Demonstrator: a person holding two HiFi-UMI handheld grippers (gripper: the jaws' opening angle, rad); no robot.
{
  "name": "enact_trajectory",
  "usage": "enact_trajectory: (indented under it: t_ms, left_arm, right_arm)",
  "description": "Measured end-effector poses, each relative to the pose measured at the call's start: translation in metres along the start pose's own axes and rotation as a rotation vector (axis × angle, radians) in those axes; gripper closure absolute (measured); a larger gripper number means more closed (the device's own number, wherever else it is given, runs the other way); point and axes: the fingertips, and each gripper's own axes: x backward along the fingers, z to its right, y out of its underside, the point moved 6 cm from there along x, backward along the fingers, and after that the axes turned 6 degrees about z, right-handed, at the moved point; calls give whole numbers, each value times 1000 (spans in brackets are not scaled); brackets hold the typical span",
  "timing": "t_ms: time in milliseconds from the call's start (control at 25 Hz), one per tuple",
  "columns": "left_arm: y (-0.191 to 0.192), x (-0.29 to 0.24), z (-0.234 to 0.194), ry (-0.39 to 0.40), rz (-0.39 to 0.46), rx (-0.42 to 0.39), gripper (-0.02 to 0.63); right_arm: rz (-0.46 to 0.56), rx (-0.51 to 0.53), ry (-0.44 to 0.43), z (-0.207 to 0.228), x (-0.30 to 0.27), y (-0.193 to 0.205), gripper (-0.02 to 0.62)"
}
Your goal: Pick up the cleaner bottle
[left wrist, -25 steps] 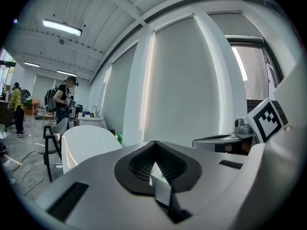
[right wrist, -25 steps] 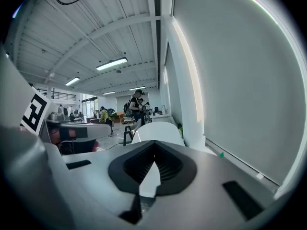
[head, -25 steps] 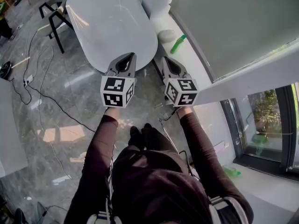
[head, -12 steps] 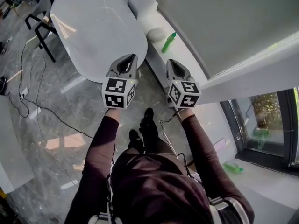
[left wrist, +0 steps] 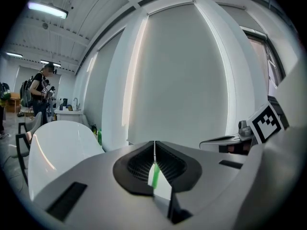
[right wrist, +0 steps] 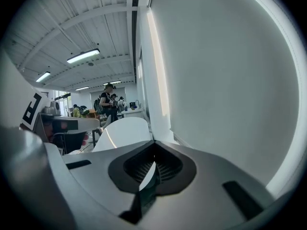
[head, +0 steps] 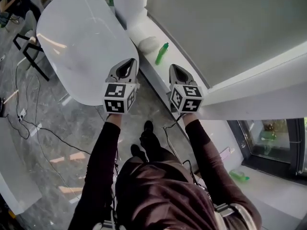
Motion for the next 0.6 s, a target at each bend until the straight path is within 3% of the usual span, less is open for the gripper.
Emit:
enact_trajectory:
  t_ms: [240,600]
  left_arm:
    - [2,-56,10,37,-31,-7,589]
    - [17,-122,27,74,-81,-15,493]
  right_arm:
    - [-11,14,41,40,-18,-11,594]
    - [-23,-14,65,86,-42,-11,594]
